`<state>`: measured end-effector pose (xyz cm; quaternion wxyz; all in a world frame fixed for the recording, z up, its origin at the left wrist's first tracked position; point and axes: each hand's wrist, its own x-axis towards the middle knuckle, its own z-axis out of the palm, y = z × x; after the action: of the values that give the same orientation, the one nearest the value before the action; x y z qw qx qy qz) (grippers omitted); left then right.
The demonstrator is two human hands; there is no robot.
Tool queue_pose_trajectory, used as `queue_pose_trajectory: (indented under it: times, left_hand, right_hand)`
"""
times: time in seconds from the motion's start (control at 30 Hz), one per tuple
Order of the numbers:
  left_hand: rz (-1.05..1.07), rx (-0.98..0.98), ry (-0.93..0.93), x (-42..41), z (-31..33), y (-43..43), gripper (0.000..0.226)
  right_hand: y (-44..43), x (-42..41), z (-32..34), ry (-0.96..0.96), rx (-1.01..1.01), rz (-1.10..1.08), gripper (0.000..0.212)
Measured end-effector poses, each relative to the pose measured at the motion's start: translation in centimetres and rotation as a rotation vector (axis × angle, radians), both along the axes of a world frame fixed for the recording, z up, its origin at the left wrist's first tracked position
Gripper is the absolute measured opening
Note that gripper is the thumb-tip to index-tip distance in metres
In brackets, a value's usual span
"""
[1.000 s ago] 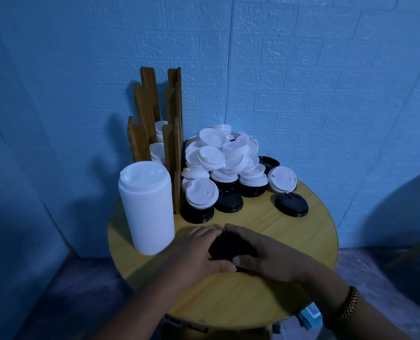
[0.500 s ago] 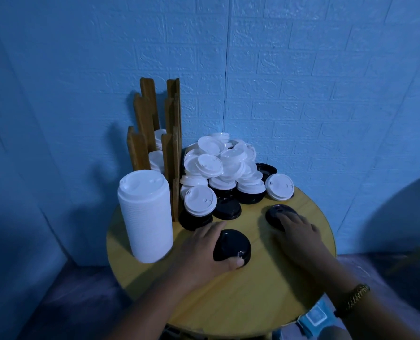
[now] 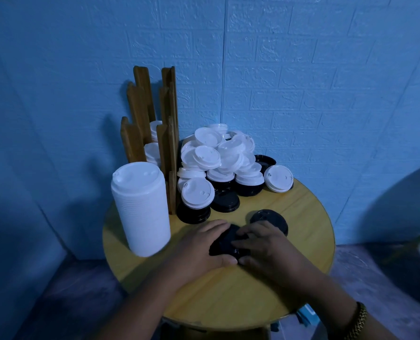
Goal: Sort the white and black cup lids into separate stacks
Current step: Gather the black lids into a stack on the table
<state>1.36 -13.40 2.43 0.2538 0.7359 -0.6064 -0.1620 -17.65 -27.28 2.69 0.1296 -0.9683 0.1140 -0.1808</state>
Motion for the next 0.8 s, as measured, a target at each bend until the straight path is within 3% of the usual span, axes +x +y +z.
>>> queue_pose_trajectory:
  times: [0.2,0.37,0.5,0.57,0.67,0.73,0.8]
  left_hand:
    - [-0.007,0.001,0.004,-0.2,0.4,0.1,0.087]
    - [0.048,-0.001,0.047,-0.5,0.6,0.5,0.094]
    - [0.083,0.038,0.057,-0.4,0.5,0.8,0.113]
    - [0.083,0.035,0.050,-0.5,0.6,0.9,0.112]
    - [0.098,0.024,0.056,-0.7,0.6,0.9,0.108]
    - [0.111,0.020,0.040,-0.8,0.7,0.7,0.105]
    - [0.109,0.005,0.023,-1.0,0.9,0.6,0.103]
  right_hand:
    - [0.4,0.0,-0.7,-0.111,0.008,0.012,0.040]
    - [-0.6,-0.3,0.3,-0.153,0.099,-0.216,0.064]
    - [-3.1,-0.2,0.4,0.160,0.095,-0.550,0.076]
    - [-3.6,-0.3,0.2,0.172,0.196,-0.536,0.079]
    - [-2.9,-0.9,0.9,-0.004,0.267,-0.462,0.074]
    - [-1.9,-0.8,1.7,-0.091,0.401,-0.293,0.066]
    - [-0.6,-0.3,2.4,-0.038,0.493,-0.088,0.061]
